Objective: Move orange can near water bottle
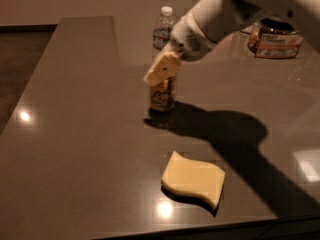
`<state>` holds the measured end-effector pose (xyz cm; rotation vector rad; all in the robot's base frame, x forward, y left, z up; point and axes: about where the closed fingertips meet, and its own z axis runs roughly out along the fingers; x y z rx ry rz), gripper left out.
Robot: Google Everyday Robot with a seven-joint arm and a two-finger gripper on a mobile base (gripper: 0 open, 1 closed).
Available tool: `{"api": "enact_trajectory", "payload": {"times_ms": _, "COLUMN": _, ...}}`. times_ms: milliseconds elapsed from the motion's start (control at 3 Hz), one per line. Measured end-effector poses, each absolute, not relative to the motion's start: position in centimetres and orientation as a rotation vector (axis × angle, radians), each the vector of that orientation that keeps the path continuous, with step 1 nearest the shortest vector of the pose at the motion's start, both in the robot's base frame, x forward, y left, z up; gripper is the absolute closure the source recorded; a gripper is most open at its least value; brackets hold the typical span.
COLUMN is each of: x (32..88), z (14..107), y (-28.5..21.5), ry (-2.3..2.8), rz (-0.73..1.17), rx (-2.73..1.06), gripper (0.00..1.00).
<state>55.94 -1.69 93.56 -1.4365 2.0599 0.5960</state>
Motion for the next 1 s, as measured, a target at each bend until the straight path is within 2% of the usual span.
{"api": "enact_trajectory", "payload": {"times_ms": 667, "x": 60.8, "z": 93.5, "y": -9.7, "ry": 2.172, "rz": 0.491, "rx": -1.149, "gripper": 1.0}}
{"api": "enact_trajectory", "payload": {"times_ms": 1000, "x": 62.2, "z": 93.6, "y": -11.6, "ry": 2.178, "rz": 0.478, "rx": -1.054, "gripper": 1.0}}
